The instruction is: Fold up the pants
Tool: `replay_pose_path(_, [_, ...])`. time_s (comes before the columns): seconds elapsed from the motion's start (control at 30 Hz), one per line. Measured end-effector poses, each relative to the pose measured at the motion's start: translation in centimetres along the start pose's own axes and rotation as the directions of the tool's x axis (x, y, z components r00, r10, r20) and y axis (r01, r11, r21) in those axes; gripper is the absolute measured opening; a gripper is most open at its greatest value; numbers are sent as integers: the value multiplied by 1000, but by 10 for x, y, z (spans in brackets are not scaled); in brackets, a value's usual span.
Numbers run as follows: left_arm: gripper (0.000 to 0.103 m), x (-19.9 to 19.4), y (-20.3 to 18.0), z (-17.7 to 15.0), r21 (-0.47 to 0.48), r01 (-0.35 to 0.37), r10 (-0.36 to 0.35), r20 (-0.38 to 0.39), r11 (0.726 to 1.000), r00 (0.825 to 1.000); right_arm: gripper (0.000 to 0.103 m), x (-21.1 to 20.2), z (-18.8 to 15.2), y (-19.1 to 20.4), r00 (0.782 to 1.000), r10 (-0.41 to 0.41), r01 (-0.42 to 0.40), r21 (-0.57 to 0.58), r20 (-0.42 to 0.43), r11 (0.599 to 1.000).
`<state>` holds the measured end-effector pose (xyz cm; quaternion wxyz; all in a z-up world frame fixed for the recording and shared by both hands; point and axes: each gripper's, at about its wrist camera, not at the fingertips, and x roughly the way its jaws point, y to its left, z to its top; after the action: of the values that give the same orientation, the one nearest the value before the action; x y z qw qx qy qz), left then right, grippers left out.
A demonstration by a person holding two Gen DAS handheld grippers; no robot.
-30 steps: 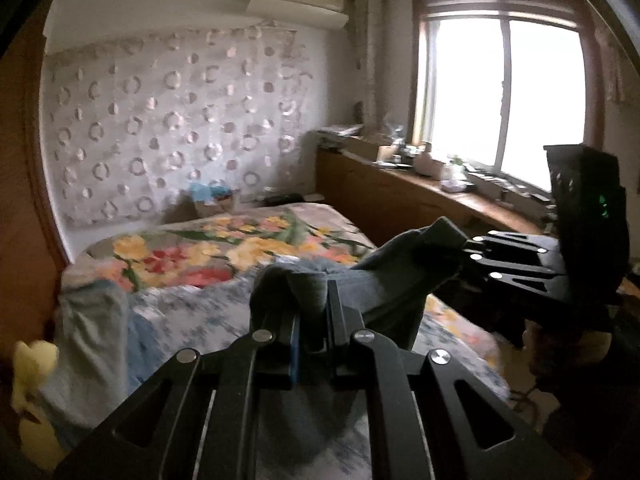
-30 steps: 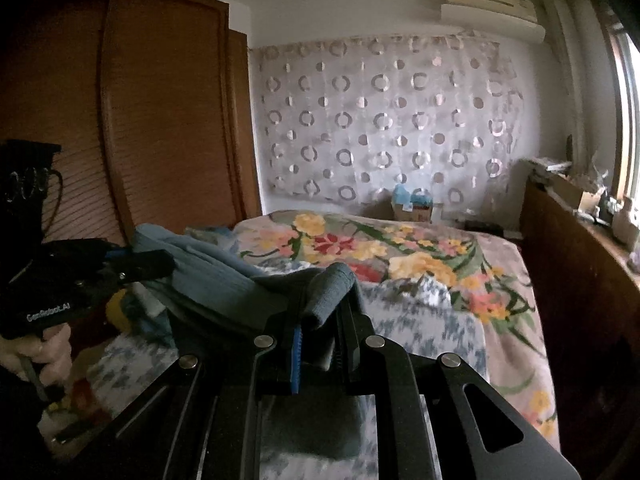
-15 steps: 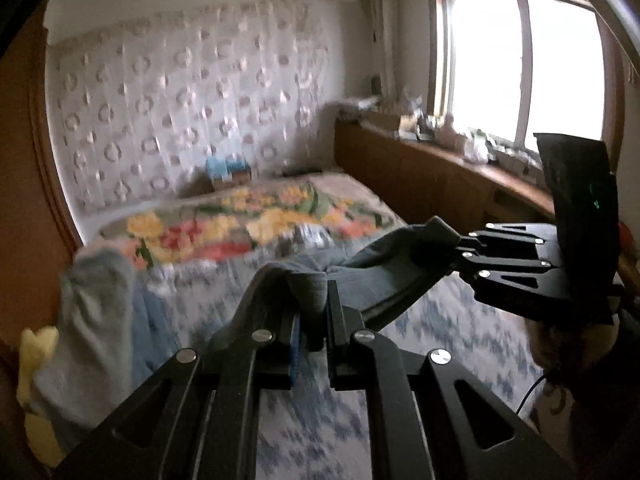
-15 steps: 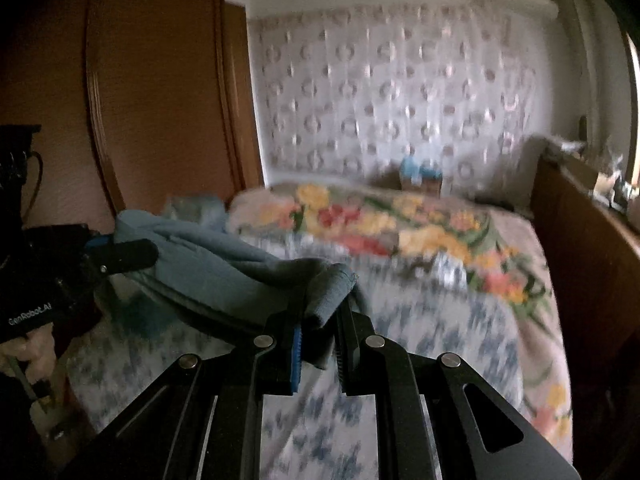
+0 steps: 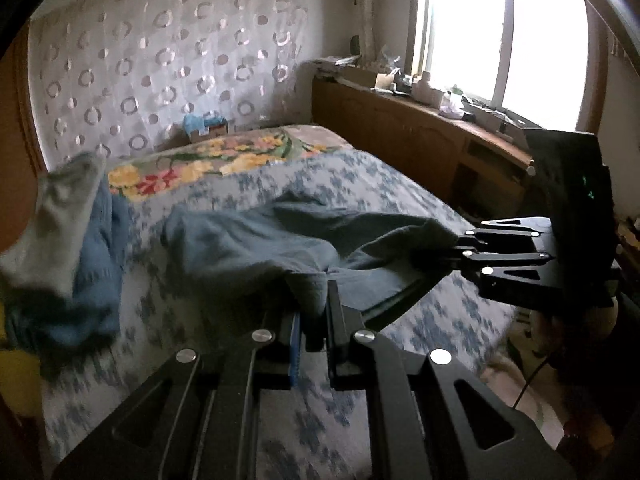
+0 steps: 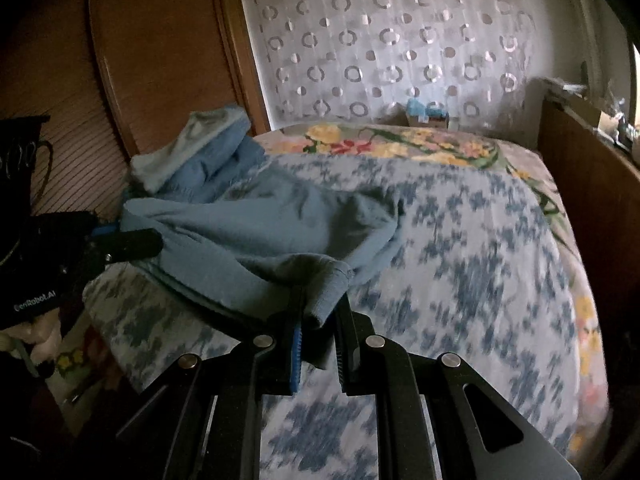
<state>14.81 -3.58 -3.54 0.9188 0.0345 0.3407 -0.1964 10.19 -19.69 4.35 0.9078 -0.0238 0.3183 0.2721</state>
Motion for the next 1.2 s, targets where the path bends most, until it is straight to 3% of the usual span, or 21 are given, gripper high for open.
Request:
replay_pose_path(0.17, [11, 3, 5, -31, -66, 20, -22, -41, 998, 999, 13, -4, -24, 10, 1000, 13, -13, 19, -21, 1000])
replay_pose_path(0.43, [11, -1, 3, -65, -118, -9, 5, -32, 993, 999, 14, -4, -54, 25, 1000, 8, -8, 33, -14, 999])
replay_pose_path(0.73, [11, -2, 5, -85, -167, -4, -1, -32, 986, 999, 14, 1, -72, 32, 1000, -21, 21, 51, -2, 998])
replay_pose_path(1.2, [11, -10, 2, -93, -162, -2, -3, -33, 987, 999, 14, -6, -86, 35, 1000, -13, 13, 72, -2, 997])
